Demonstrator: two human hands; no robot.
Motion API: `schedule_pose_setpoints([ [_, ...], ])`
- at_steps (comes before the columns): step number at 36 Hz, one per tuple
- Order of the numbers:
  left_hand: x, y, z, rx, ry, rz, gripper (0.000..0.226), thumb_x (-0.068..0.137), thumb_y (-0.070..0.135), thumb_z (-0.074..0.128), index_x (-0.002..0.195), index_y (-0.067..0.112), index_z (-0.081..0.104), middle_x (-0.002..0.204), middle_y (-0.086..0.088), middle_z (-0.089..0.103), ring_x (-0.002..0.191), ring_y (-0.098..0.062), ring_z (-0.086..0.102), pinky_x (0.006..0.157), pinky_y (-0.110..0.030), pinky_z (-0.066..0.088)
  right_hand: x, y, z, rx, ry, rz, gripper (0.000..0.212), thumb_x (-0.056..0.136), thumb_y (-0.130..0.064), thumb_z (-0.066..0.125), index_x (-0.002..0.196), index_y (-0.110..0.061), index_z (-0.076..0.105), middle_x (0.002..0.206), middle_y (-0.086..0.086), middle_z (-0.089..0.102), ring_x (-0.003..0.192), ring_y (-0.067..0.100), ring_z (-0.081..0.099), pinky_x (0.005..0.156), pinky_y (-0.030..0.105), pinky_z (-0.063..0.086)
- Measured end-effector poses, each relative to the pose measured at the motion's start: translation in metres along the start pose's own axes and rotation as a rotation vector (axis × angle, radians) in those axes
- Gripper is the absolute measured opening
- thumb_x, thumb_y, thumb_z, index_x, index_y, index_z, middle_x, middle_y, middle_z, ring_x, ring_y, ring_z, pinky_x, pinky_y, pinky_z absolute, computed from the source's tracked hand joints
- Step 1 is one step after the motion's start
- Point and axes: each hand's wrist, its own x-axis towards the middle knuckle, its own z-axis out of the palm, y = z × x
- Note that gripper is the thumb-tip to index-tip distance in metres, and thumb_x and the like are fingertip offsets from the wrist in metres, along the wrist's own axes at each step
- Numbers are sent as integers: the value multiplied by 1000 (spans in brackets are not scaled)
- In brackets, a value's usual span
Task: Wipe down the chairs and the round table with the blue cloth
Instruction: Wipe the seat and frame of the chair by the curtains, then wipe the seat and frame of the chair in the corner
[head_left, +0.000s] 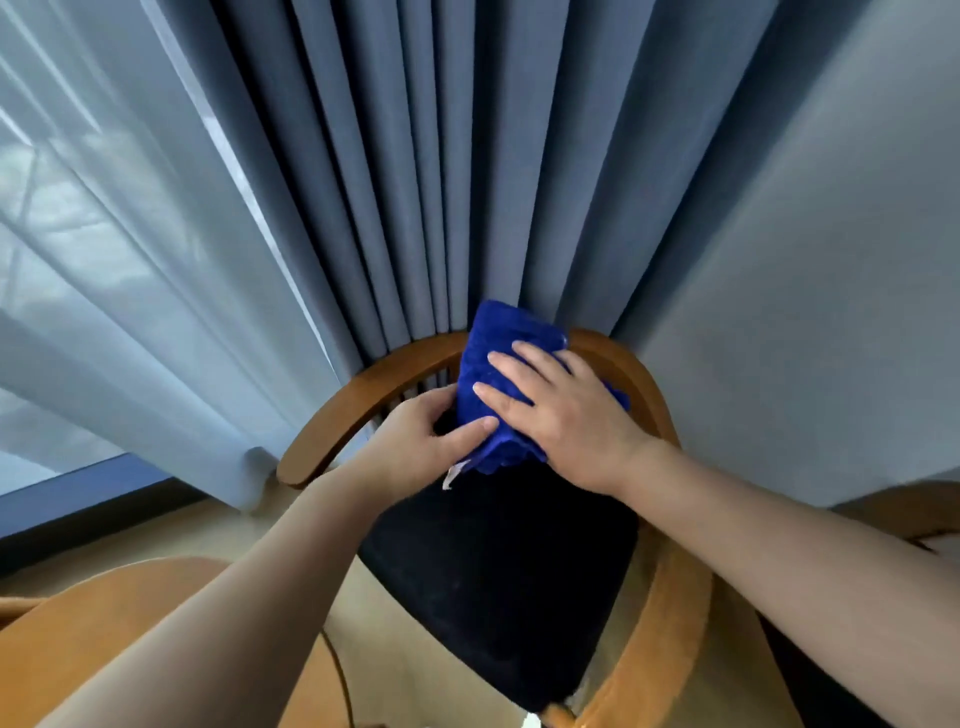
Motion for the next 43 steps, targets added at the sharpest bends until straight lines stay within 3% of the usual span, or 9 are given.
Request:
schedule_pose_setpoints([
  [6, -43, 46, -13, -47, -50, 76, 50, 71, 32, 81, 112, 20, 54, 99, 0, 69, 87, -16, 69, 76, -44, 58, -27, -36, -66, -41, 112, 60, 57, 84, -10, 62, 137, -14, 45, 139, 24, 50, 125, 44, 50, 94, 56, 47],
  [10, -65, 76, -11, -68, -104, 195, 38, 77, 17, 77, 106, 23, 52, 90, -2, 68, 73, -11, 69, 57, -27, 53, -51, -53, -107, -15, 94, 131, 89, 66, -12, 81, 142, -13, 34, 142, 28, 43, 126, 48, 47, 96, 57, 47],
  [14, -86, 102, -2, -15, -171, 316, 32, 81, 10, 72, 97, 27, 51, 78, 6, 65, 65, -7, 66, 52, -20, 48, -89, -64, -142, 53, -54, 179, 118, 62, -47, 85, 152, -18, 15, 154, 21, 15, 141, 42, 27, 112, 51, 30],
  [18, -101, 116, 11, 116, -234, 419, 36, 83, 3, 68, 94, 31, 48, 81, 10, 59, 64, 1, 59, 49, -16, 46, -130, -70, -175, 190, 67, 311, 86, 85, -54, 57, 153, -22, 14, 152, 9, 27, 140, 24, 31, 114, 42, 33],
  [21, -110, 127, 25, 268, -289, 510, 39, 80, 2, 67, 93, 32, 48, 79, 13, 56, 65, 4, 54, 55, -12, 44, -153, -73, -195, 303, 234, 528, 85, 86, -35, 69, 153, -22, 20, 154, 5, 26, 142, 16, 29, 116, 32, 28],
  [25, -121, 140, 50, 356, -368, 592, 36, 78, 1, 67, 96, 27, 51, 90, 11, 60, 78, 4, 57, 67, -15, 48, -180, -76, -219, 578, 145, 769, 93, 79, -26, 80, 152, -33, 22, 152, -15, 29, 137, -8, 24, 107, 2, 15],
  [28, -127, 150, 75, 363, -439, 649, 34, 78, 0, 68, 99, 24, 54, 97, 7, 62, 86, -1, 59, 74, -14, 47, -205, -78, -229, 702, 107, 824, 50, 81, -17, 77, 126, -30, 59, 114, -19, 62, 104, 2, 60, 90, 13, 45],
  [31, -128, 158, 105, 362, -472, 659, 34, 78, 4, 69, 102, 24, 55, 97, 8, 63, 88, -4, 61, 77, -19, 49, -241, -81, -230, 723, 159, 868, 19, 85, -11, 71, 100, -23, 70, 89, -13, 68, 84, 4, 63, 77, 22, 50],
  [43, -141, 170, 288, 477, -539, 599, 45, 81, 27, 71, 113, 44, 46, 116, 20, 53, 111, 1, 50, 95, -21, 44, -456, -97, -211, 590, 230, 1260, 16, 88, -13, 63, 97, -26, 63, 86, -16, 63, 84, 2, 61, 73, 19, 49],
])
